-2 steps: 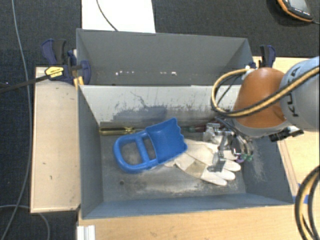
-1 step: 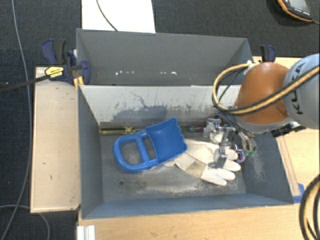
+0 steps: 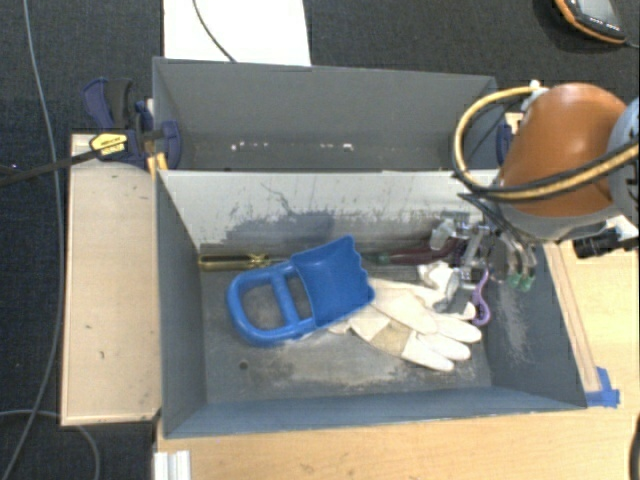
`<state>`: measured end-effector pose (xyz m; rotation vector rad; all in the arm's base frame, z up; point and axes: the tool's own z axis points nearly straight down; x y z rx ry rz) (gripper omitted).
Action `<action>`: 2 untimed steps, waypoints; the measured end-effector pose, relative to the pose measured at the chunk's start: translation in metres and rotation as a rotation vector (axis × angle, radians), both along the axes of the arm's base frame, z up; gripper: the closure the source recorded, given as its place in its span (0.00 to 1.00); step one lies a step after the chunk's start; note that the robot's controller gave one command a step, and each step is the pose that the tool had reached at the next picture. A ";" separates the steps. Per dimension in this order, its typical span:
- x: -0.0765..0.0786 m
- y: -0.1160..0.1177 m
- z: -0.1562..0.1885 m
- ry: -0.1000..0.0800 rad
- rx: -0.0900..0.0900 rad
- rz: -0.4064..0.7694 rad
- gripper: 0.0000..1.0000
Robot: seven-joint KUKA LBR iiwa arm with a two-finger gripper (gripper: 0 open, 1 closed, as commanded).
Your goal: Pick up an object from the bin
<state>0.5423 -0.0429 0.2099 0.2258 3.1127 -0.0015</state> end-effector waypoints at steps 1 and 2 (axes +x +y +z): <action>-0.006 -0.016 0.087 -0.004 0.000 0.073 0.00; 0.004 -0.024 -0.026 0.003 -0.004 0.282 0.00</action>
Offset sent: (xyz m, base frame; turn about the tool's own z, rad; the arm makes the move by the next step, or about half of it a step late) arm 0.0090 -0.0297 -0.0893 -0.4009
